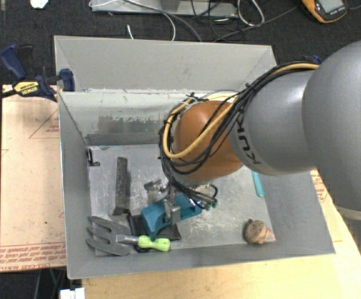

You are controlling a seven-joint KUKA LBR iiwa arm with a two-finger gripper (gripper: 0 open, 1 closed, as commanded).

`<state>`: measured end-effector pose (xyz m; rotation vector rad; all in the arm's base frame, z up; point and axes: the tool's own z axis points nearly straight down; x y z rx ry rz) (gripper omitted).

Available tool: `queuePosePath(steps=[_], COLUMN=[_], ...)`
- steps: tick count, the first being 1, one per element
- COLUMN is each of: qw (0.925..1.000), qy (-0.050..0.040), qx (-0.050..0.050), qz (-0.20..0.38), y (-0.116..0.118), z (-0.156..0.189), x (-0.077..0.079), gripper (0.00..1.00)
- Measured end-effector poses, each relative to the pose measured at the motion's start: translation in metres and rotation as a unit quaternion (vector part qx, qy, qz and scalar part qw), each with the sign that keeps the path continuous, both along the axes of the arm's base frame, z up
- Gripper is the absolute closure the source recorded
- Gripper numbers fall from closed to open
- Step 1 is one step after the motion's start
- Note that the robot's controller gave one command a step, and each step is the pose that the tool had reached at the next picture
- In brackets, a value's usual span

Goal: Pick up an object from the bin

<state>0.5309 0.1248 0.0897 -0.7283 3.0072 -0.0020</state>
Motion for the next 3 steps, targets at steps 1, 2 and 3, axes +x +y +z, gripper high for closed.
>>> queuePosePath(steps=[1,2,3], qw=[0.9994,0.9987,0.9978], qy=[-0.0018,0.0069,0.0036], qx=[-0.008,-0.004,-0.006], qz=[0.034,0.050,0.066], y=[0.008,-0.002,-0.009], z=[-0.007,0.047,0.122], x=[0.003,-0.011,-0.019], gripper=[1.00,1.00,1.00])
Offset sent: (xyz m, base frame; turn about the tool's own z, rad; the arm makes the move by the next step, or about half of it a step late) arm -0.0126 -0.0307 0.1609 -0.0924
